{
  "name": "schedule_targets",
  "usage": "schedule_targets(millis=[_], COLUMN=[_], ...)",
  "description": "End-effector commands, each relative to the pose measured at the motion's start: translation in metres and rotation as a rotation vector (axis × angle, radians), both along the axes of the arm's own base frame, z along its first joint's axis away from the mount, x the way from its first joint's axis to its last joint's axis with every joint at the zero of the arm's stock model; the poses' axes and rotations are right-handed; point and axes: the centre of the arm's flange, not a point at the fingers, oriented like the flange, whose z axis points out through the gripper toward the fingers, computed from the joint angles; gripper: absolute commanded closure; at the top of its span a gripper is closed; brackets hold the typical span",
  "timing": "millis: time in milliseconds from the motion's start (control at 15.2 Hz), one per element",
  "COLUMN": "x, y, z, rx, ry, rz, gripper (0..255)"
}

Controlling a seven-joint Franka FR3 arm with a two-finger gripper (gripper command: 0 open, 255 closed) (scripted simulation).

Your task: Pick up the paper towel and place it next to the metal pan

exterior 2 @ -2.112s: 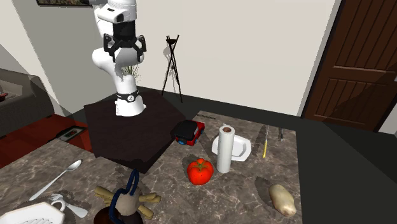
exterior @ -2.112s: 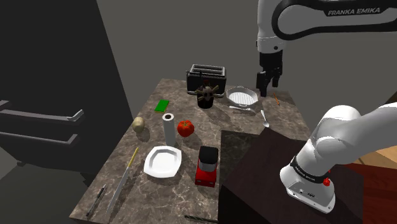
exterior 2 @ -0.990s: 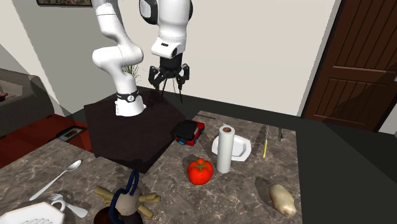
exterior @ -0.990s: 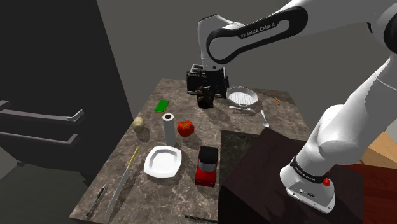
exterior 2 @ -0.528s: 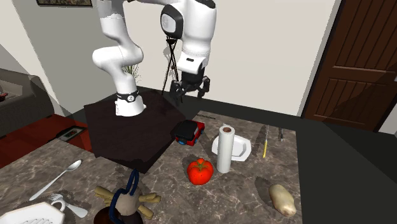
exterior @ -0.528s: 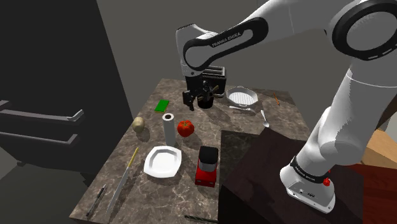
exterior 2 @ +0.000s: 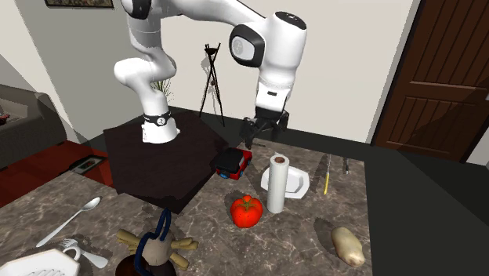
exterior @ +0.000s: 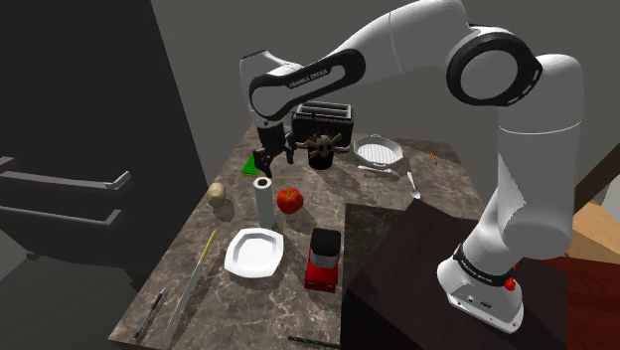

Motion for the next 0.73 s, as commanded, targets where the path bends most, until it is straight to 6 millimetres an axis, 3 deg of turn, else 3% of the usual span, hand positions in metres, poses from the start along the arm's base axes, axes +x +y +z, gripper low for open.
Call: schedule_targets(millis=[0,330,660], x=[0.020,0.069,0.065], y=[0.011,0.043,0.042], z=[-0.013,-0.035,-0.061], rx=[0.003,0.010,0.010], ry=[-0.004,-0.016,-0.016], rz=[0.004,0.016,0.016], gripper=[0,0,0])
